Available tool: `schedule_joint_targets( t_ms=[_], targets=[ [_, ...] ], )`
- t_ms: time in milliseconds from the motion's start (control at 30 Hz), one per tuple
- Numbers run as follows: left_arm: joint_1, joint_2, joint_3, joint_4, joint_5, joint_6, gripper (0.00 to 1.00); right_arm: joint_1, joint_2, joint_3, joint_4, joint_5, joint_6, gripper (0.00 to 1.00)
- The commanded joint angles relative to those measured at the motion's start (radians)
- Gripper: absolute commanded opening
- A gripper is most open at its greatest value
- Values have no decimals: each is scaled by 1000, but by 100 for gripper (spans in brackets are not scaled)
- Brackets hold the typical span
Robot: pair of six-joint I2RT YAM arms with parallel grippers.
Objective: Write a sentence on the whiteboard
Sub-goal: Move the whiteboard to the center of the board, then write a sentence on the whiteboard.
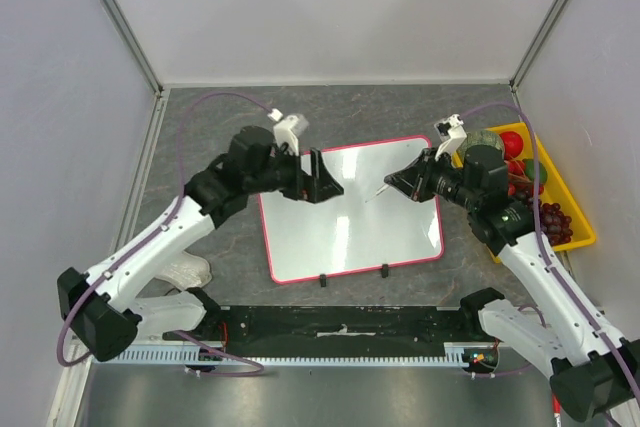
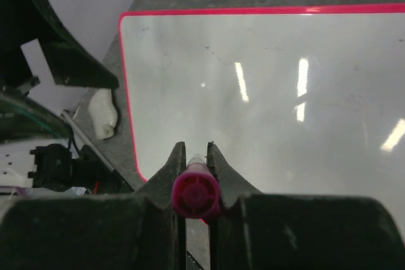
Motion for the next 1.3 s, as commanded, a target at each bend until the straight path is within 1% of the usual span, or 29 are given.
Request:
schedule_joint_targets(
  t_ms=[0, 67, 133, 300, 533, 667, 800, 900, 1067, 1133, 1200, 1267],
  targets=[
    [165, -70, 52, 34, 276, 110, 94, 0, 38, 13, 205, -190, 77, 0],
    [213, -64, 63, 57, 390, 118, 93, 1, 63, 0, 304, -250, 131, 0],
    [230, -50, 70, 83, 480, 121, 93, 0, 93, -4, 380, -292, 177, 0],
    [230, -10, 73, 172, 602, 108, 92, 4, 156, 11, 472, -326, 232, 0],
    [230, 73, 84, 249, 625, 95, 89, 14, 211, 20, 575, -356, 303, 0],
    [227, 125, 98, 268, 633, 101, 86, 15, 224, 20, 604, -364, 326, 0],
    [211, 171, 118, 278, 649, 103, 80, 17, 242, 28, 627, -373, 340, 0],
    [202, 196, 124, 292, 665, 98, 70, 18, 256, 33, 635, -375, 343, 0],
    [198, 211, 118, 307, 689, 92, 41, 18, 264, 33, 648, -375, 356, 0],
    [198, 214, 113, 307, 703, 91, 34, 17, 264, 31, 651, -369, 361, 0],
    [196, 219, 112, 307, 715, 88, 23, 18, 265, 31, 659, -366, 369, 0],
    [198, 217, 107, 307, 726, 86, 7, 20, 267, 33, 665, -365, 376, 0]
  ],
)
